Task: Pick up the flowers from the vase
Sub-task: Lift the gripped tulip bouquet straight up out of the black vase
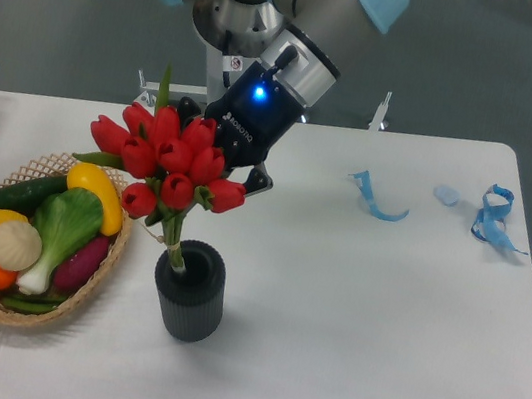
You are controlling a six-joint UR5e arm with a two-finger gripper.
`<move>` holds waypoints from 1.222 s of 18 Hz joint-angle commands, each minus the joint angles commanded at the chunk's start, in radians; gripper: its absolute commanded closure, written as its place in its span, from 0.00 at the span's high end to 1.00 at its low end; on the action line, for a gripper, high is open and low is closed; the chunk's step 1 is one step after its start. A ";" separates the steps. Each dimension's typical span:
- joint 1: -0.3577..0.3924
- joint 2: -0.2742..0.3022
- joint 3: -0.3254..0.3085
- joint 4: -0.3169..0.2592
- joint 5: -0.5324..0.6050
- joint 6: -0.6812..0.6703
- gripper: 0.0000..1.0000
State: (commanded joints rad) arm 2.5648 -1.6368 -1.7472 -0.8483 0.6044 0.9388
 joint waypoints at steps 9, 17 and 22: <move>0.032 0.043 0.028 -0.005 0.000 -0.031 0.37; 0.165 0.061 0.040 -0.002 -0.011 -0.046 0.37; 0.270 -0.007 0.046 0.009 -0.008 0.033 0.37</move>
State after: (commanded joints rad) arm 2.8347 -1.6443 -1.7012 -0.8391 0.5967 0.9723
